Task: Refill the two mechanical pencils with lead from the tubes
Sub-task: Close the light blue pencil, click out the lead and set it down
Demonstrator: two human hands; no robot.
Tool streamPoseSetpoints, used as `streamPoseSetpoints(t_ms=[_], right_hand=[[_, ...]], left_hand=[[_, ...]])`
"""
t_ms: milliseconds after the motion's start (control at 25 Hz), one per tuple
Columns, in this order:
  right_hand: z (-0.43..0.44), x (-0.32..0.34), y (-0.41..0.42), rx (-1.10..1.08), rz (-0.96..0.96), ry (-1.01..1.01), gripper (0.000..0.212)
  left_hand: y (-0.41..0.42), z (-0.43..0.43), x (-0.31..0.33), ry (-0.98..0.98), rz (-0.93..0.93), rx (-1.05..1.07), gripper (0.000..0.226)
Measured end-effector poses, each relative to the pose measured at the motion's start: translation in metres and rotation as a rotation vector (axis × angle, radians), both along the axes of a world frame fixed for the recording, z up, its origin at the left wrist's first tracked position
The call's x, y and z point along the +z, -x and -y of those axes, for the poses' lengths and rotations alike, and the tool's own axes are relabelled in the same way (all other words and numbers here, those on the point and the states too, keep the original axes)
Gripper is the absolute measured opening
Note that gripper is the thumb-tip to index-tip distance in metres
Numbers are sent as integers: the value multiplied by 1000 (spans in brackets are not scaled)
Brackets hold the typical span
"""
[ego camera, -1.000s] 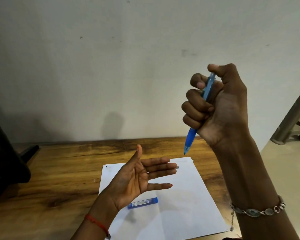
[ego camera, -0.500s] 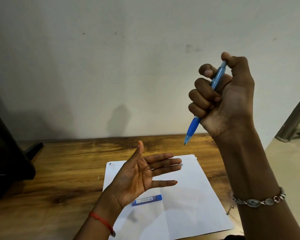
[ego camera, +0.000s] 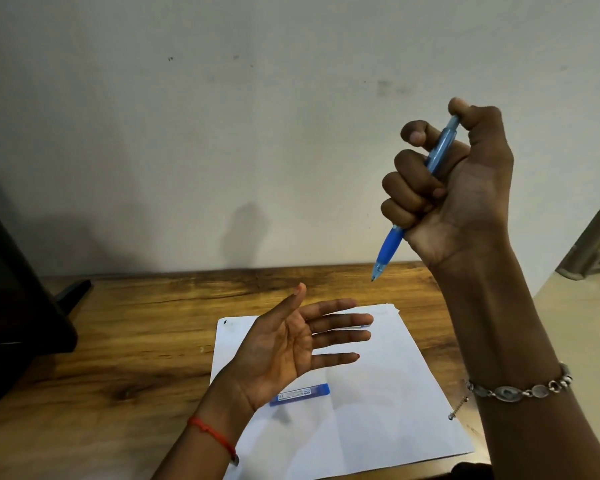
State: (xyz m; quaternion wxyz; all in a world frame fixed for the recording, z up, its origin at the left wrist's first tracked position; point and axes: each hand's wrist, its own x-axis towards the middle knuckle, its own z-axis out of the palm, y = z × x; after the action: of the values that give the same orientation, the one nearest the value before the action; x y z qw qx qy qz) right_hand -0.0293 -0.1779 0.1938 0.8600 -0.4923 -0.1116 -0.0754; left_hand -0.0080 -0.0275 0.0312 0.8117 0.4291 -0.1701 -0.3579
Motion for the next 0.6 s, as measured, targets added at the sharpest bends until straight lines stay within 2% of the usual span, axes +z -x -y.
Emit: streamPoseSetpoints(t_ms=[600], right_hand=[[-2,-7,-10,-1,-20,-8,44]], left_hand=[[-5,-2,2,42,8,-27,71]])
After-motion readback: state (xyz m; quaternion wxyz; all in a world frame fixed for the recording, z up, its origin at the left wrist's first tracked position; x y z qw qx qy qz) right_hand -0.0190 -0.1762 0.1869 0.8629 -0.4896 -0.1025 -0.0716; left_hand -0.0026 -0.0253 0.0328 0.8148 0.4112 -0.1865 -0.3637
